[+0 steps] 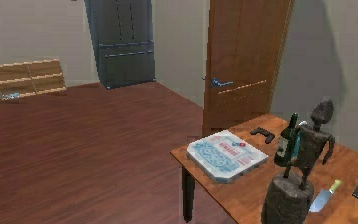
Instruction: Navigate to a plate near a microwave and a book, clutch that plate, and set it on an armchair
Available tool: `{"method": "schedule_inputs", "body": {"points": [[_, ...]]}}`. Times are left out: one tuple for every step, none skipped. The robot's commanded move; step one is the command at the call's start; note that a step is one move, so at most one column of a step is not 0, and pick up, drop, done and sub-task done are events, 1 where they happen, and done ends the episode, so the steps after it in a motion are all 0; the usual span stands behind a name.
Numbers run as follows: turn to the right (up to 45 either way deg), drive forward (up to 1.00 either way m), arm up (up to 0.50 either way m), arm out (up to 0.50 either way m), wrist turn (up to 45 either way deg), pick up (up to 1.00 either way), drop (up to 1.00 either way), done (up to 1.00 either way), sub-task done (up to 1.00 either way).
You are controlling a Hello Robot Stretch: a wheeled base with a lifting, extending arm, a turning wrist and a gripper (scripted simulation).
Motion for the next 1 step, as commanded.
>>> {"method": "schedule_inputs", "body": {"points": [[0.0,0.0,0.0,0.0,0.0,1.0,0.0,0.0,0.0]]}}
